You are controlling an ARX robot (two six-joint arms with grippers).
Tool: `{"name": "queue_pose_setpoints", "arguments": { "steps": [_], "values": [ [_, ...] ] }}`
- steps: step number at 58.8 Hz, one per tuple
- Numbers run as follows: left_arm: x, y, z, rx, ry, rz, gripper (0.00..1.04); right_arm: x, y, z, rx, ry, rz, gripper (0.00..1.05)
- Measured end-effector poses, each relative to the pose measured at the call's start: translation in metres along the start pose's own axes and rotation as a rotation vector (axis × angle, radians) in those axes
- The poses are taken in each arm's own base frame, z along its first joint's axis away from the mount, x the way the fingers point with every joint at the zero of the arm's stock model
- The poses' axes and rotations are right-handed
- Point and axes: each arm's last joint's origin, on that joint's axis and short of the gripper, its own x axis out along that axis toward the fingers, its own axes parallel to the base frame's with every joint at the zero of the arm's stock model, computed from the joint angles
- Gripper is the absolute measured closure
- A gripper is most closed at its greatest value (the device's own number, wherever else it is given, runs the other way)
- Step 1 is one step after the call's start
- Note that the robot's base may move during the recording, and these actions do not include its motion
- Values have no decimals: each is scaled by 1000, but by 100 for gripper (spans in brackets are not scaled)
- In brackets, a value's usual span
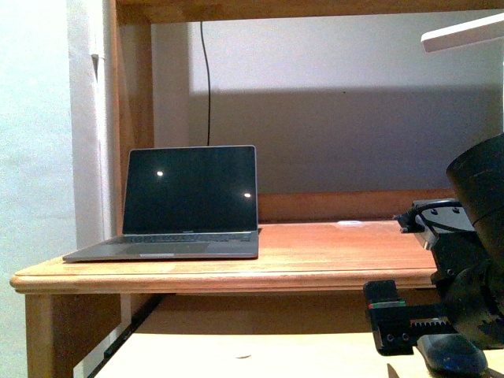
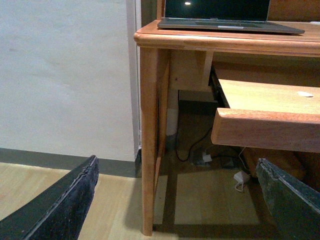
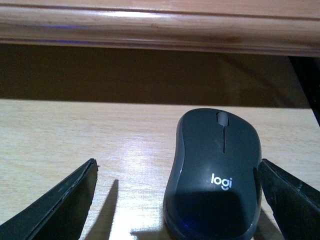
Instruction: Place mouse
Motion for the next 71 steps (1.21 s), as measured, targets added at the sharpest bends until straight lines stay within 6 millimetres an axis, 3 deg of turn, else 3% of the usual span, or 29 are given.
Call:
{"name": "queue_pose_setpoints", "arguments": {
  "steps": [27,51,65,71],
  "values": [
    [0,0,0,0,0,0,8,33,0,-10,-17,72,-39,8],
    [0,0,0,0,0,0,8,41,-2,-9,-8,76,-61,8],
    [0,0,0,0,0,0,8,43,-5,-8,1,73,-72,40],
    [0,0,0,0,0,0,8,39,-9,-5,8,68,-74,48]
  ]
}}
